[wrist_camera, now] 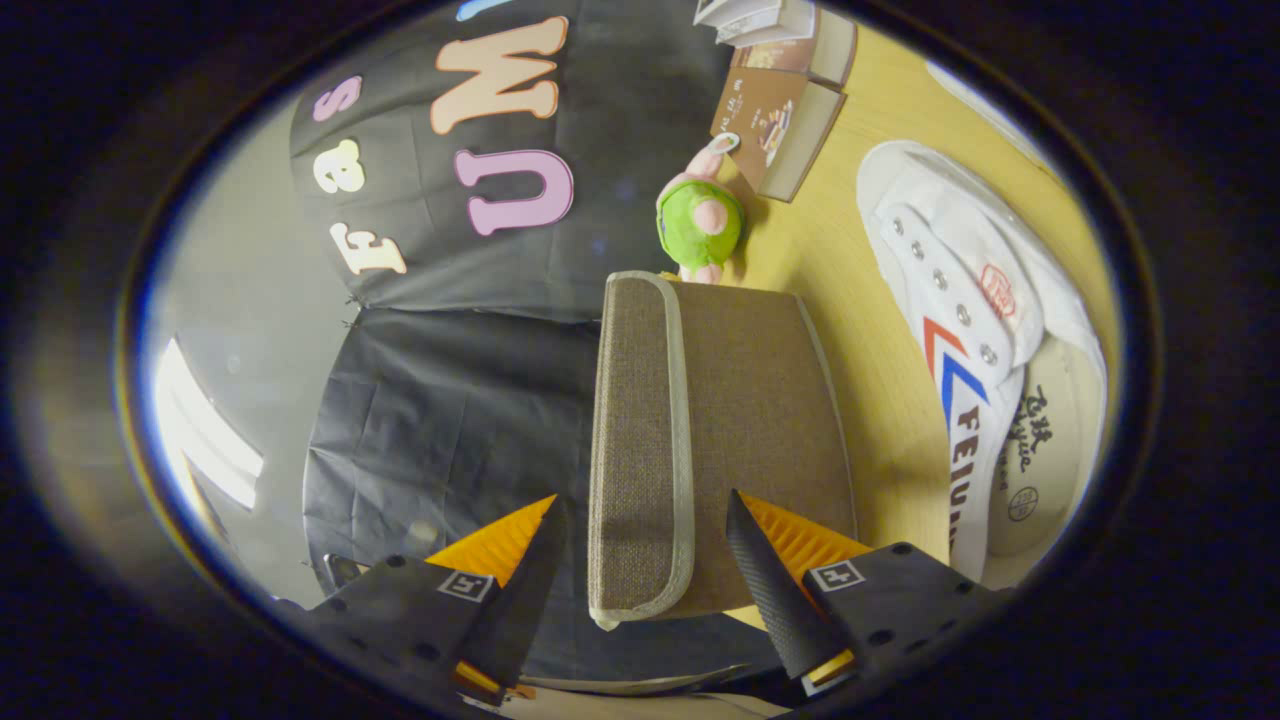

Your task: Open the storage box then place both shoes into the box .Put the left shoe in first, then the right shoe, with the right side of both shoes facing outward in a uniform manner.

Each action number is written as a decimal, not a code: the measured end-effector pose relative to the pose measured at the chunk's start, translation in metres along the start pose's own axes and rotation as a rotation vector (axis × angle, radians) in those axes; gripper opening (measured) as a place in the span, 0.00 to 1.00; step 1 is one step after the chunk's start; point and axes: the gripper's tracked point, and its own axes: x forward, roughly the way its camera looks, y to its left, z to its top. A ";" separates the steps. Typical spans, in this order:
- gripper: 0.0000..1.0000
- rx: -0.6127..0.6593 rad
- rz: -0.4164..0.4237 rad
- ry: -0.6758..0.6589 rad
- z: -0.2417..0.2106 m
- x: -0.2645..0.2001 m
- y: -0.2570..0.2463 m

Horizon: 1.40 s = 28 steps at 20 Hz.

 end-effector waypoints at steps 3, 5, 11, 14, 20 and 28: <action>0.97 0.040 0.021 0.016 -0.004 0.001 0.005; 0.95 0.071 0.058 0.019 -0.003 -0.001 0.017; 0.93 0.114 0.158 0.014 -0.002 -0.013 0.056; 0.92 0.105 0.200 0.025 -0.004 -0.016 0.076; 0.53 0.092 0.206 -0.025 0.007 -0.015 0.090; 0.05 -0.061 0.102 -0.001 -0.001 -0.010 0.096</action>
